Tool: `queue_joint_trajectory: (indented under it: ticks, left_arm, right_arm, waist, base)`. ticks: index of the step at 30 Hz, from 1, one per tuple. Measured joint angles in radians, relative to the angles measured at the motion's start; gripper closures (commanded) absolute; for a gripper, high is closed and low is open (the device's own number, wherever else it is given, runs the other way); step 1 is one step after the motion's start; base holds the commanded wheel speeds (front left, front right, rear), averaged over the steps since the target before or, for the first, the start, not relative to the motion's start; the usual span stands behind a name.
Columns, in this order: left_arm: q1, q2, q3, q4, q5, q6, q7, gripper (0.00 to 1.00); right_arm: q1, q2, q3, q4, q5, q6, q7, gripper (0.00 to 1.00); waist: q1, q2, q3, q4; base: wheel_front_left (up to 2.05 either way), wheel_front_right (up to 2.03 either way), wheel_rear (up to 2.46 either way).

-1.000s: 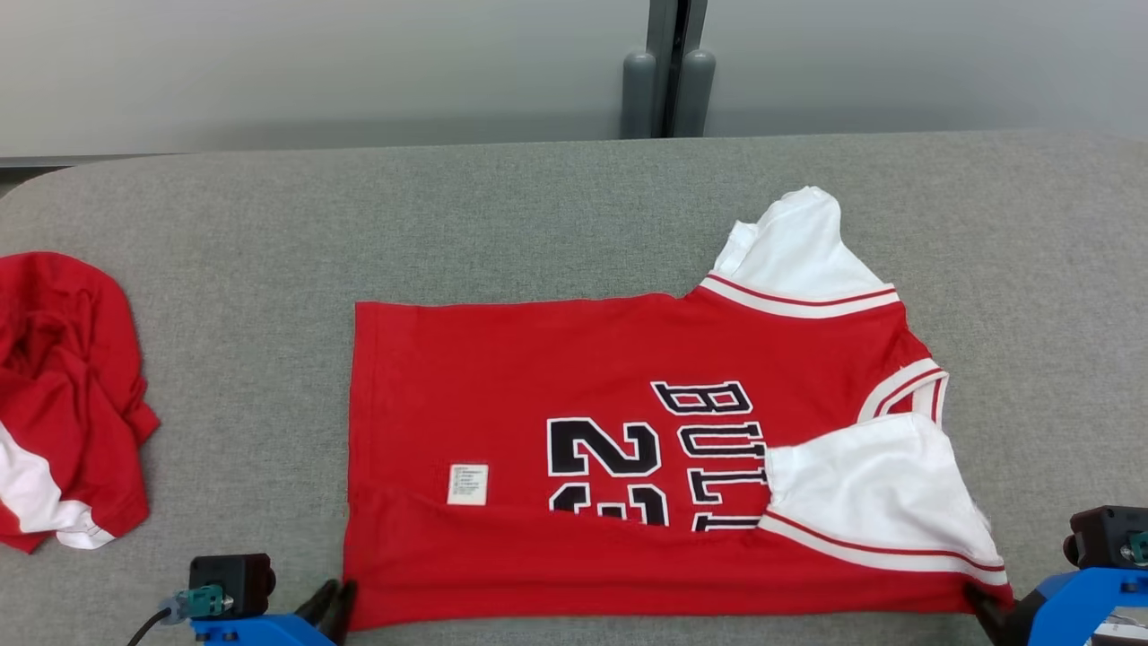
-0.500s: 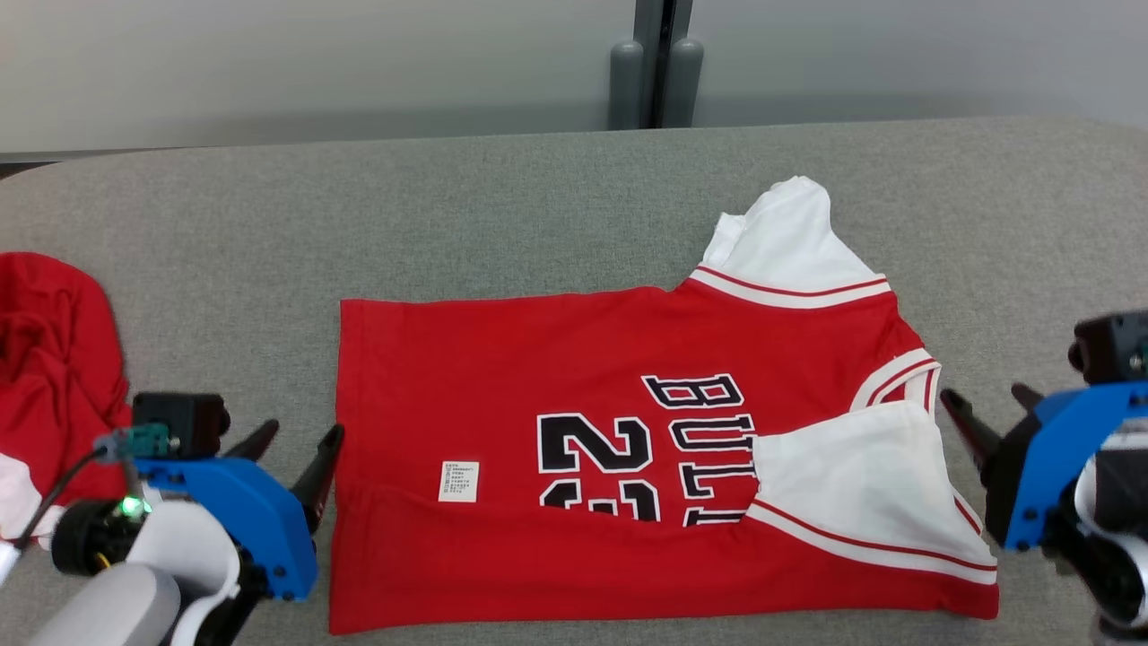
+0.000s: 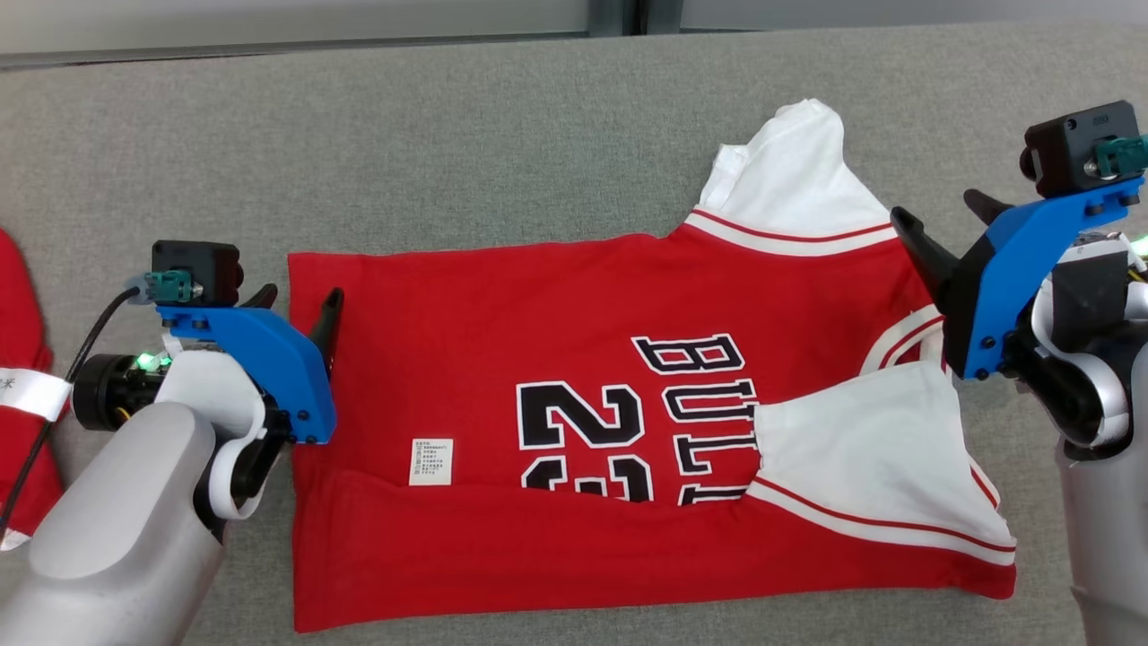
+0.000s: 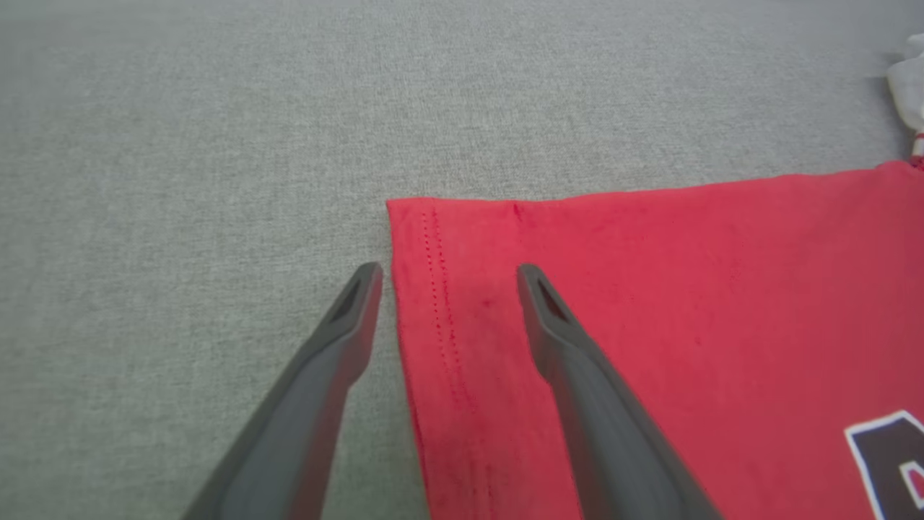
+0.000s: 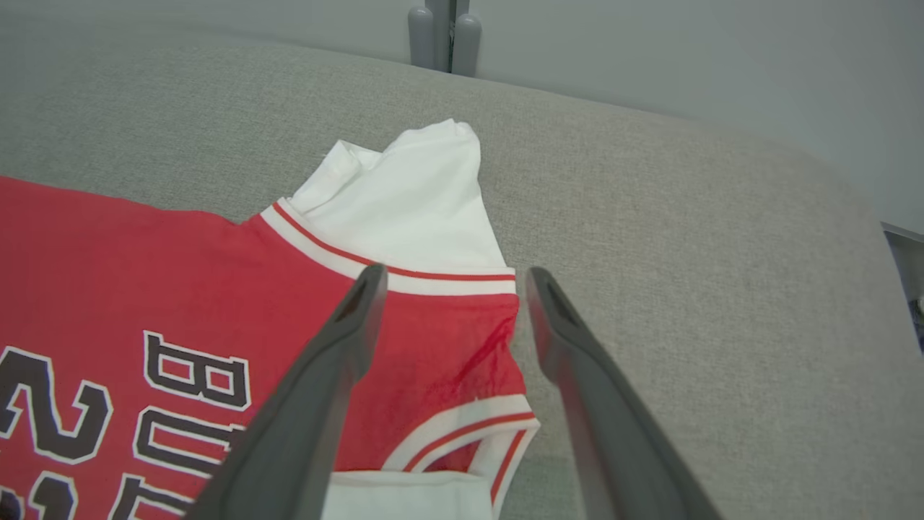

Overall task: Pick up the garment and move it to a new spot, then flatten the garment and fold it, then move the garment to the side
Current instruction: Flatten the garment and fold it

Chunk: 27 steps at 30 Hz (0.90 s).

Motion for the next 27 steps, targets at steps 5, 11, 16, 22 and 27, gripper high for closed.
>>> queue_joint_trajectory:
  ticks: [5,11,16,22,27]
  left_arm:
    - [-0.058,-0.027,0.000,0.090,0.002,-0.027,-0.035,0.00]
    - [-0.116,-0.032,-0.003,0.182,0.011,-0.026,-0.012,0.00]
    - [-0.138,-0.040,0.002,0.213,-0.007,-0.043,0.000,0.00]
    - [-0.156,-0.069,0.015,0.244,-0.035,-0.061,-0.013,1.00]
    - [-0.157,-0.088,0.024,0.245,-0.047,-0.080,-0.060,1.00]
  right_arm:
    - [-0.027,-0.021,0.004,0.021,0.009,0.000,-0.022,0.00]
    - [-0.041,-0.022,0.012,0.045,0.020,0.000,-0.029,0.00]
    - [-0.052,-0.022,0.012,0.063,0.029,0.000,-0.031,0.00]
    - [-0.070,-0.023,0.004,0.106,0.046,0.000,-0.014,0.00]
    - [-0.153,-0.029,-0.018,0.183,0.047,0.000,-0.017,0.00]
  waist:
    - [0.0000,0.0000,0.038,-0.013]
    - [-0.0001,0.0000,0.063,-0.023]
    - [-0.0001,0.0000,0.075,-0.019]
    - [-0.0002,0.0000,0.098,-0.006]
    - [-0.0003,0.0000,0.121,0.009]
  base:
    - [0.00,0.00,0.00]
    - [0.00,0.00,0.00]
    - [0.00,0.00,0.00]
    - [0.00,0.00,0.00]
    - [0.00,0.00,0.00]
